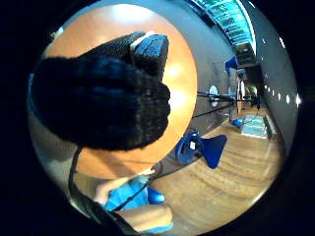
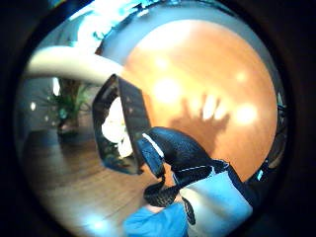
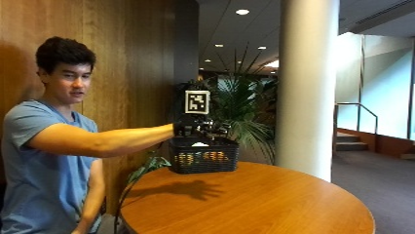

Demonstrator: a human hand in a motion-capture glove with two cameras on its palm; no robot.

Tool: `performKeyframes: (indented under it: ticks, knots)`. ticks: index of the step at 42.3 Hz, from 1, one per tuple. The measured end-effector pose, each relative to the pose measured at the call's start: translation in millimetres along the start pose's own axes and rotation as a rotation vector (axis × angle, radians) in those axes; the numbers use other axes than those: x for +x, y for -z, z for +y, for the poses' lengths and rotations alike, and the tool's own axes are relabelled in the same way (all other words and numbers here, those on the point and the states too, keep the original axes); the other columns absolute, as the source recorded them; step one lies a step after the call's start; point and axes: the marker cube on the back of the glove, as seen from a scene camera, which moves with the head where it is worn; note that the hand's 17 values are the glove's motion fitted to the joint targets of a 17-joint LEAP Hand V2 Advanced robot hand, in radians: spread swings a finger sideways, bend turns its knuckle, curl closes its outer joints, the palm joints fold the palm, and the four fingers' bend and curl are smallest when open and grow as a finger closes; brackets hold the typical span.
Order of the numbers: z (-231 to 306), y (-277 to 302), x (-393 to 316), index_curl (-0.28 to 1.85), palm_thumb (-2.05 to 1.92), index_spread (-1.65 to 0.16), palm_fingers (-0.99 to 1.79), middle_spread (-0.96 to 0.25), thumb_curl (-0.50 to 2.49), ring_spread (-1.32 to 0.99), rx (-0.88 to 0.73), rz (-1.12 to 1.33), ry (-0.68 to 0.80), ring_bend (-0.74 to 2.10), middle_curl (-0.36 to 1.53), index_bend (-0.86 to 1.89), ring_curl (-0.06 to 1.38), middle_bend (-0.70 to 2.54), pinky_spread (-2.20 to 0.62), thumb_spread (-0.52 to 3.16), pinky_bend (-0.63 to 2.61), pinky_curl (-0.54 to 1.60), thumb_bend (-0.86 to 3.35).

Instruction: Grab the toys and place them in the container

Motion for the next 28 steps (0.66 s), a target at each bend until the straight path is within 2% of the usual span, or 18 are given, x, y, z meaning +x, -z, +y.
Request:
performKeyframes:
  ticks: [5, 9, 15, 22, 28]
  knots:
    - [17.8, -11.5, 42.9, 0.13, -0.07, -0.27, -0.26, 0.12, 0.27, 0.13, 0.009, 0.059, -0.109, 0.27, 0.24, 0.08, 0.31, 0.13, 0.10, 1.09, 1.44, 0.35, -0.06]
    - [31.8, -22.7, 71.6, 0.13, -0.06, -0.27, -0.24, 0.12, 0.26, 0.12, 0.005, 0.063, -0.102, 0.25, 0.24, 0.08, 0.30, 0.13, 0.10, 1.09, 1.42, 0.34, -0.05]
    - [41.4, -33.7, 93.5, 0.14, -0.05, -0.27, -0.24, 0.11, 0.25, 0.12, 0.008, 0.034, -0.207, 0.23, 0.24, 0.08, 0.30, 0.13, 0.10, 1.10, 1.39, 0.33, -0.05]
    - [49.0, -37.0, 97.2, 0.14, -0.04, -0.27, -0.23, 0.10, 0.25, 0.12, 0.002, -0.020, -0.172, 0.21, 0.23, 0.09, 0.31, 0.12, 0.10, 1.10, 1.38, 0.33, -0.04]
    - [51.7, -41.3, 101.2, 0.14, -0.04, -0.28, -0.22, 0.10, 0.24, 0.12, 0.011, 0.052, -0.141, 0.20, 0.22, 0.09, 0.31, 0.13, 0.10, 1.11, 1.37, 0.33, -0.04]
